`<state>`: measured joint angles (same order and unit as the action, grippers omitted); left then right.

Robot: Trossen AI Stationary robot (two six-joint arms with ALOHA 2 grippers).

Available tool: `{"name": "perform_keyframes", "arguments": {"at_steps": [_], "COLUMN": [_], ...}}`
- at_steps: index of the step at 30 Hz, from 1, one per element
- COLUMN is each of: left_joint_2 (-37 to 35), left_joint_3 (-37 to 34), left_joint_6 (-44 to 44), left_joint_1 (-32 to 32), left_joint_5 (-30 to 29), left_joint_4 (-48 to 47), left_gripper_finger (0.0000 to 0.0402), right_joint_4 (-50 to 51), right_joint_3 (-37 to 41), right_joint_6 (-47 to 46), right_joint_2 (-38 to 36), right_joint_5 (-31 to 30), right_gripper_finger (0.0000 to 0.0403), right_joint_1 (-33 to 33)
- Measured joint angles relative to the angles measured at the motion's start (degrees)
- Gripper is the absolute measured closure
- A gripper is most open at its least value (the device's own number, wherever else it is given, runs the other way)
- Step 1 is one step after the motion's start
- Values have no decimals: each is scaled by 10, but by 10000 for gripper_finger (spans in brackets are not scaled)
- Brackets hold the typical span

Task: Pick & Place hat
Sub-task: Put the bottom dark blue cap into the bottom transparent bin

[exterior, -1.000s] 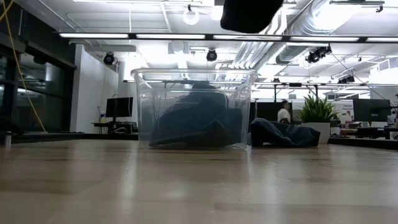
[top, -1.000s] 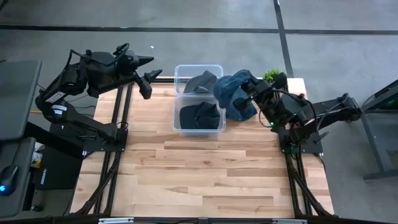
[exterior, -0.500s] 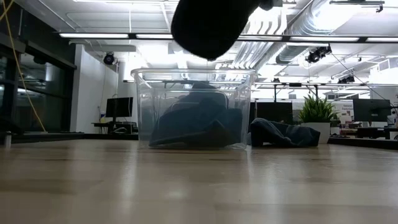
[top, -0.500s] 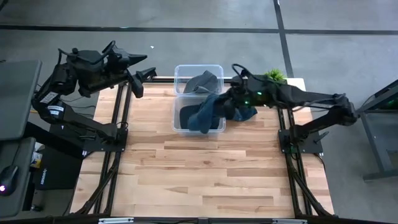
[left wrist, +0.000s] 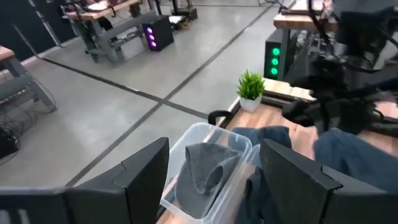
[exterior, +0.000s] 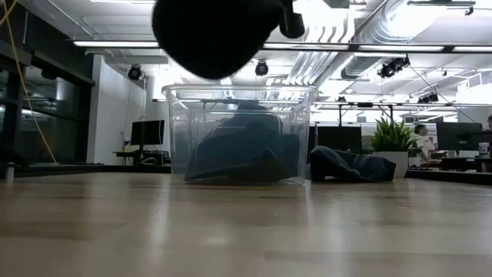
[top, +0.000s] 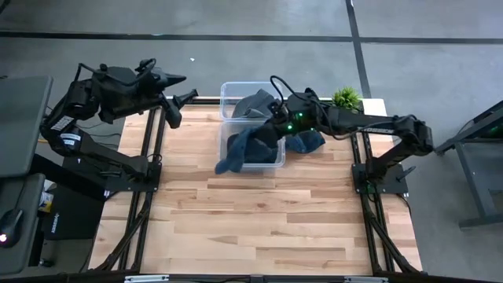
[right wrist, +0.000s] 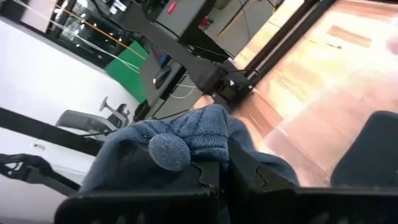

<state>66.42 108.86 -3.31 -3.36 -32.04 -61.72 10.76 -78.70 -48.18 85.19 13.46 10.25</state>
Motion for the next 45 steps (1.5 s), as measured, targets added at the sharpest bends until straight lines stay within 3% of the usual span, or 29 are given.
{"name": "perform_keyframes", "arguments": {"at_steps": [7,16,21,29,33,45], "left_joint_2": [1,12,50,86,83,107], "left_joint_3": [-68,-167,-186,-185,-184,-183], "left_joint_6": [13,111,169,143,135,159], "left_joint_1": [0,0,0,2,17,57], "left_joint_5": [11,36,72,126,125,44], "left_joint_4": [8,122,125,141,168,249], "left_gripper_finger": [151,151,151,151,151,151], "right_joint_4": [-4,7,6,12,38,18], "right_joint_3": [0,0,0,0,0,0], "right_joint_6": [23,49,66,104,124,162], "right_joint_2": [-5,-17,-17,-17,-17,-17], "right_joint_5": [-26,-41,-46,-86,-121,-171], "right_gripper_finger": [402,402,403,403,403,403], "right_joint_1": [15,41,46,52,59,90]}}
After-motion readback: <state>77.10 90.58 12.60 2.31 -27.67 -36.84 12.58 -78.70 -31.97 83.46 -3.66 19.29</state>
